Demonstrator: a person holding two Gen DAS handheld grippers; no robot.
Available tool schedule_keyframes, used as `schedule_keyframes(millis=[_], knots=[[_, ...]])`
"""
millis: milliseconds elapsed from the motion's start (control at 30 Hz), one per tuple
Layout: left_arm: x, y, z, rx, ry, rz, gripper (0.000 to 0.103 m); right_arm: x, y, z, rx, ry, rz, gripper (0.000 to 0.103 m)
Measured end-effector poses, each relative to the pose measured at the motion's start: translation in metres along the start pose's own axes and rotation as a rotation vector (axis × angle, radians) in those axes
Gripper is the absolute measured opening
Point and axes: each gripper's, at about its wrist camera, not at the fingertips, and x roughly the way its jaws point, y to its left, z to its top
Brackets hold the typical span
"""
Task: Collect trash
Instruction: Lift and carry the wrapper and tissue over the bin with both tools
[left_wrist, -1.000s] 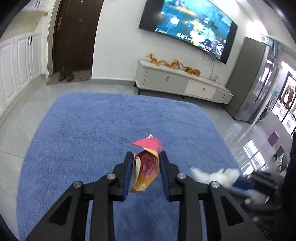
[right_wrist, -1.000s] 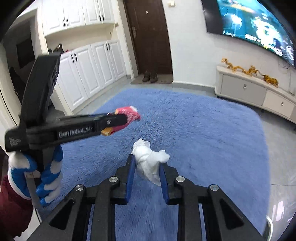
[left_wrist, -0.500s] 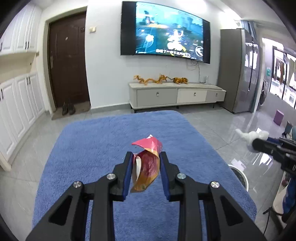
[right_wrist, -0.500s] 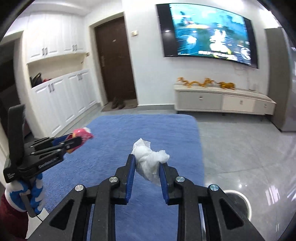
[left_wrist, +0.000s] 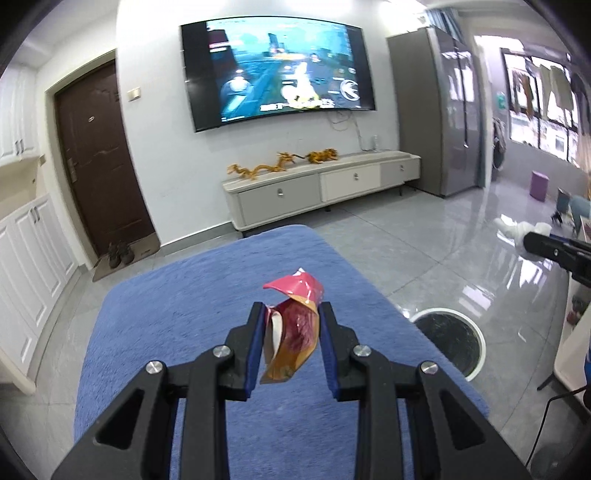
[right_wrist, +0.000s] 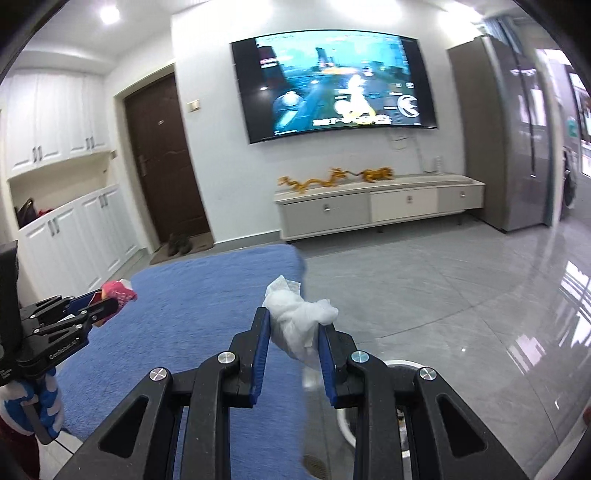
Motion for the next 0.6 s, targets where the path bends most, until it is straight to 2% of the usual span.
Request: schedule_keyframes(millis=[233, 600], knots=[[0.021, -0.069, 0.018, 0.115, 0.041, -0.062, 0.027, 0.001, -0.052, -0.015, 0.091, 0.001, -0.046, 0.024], [0.081, -0.164, 0.025, 0.25, 0.143, -0.175, 0.027, 0.025, -0.128, -0.047, 0.228, 0.074, -0.087, 0.024]])
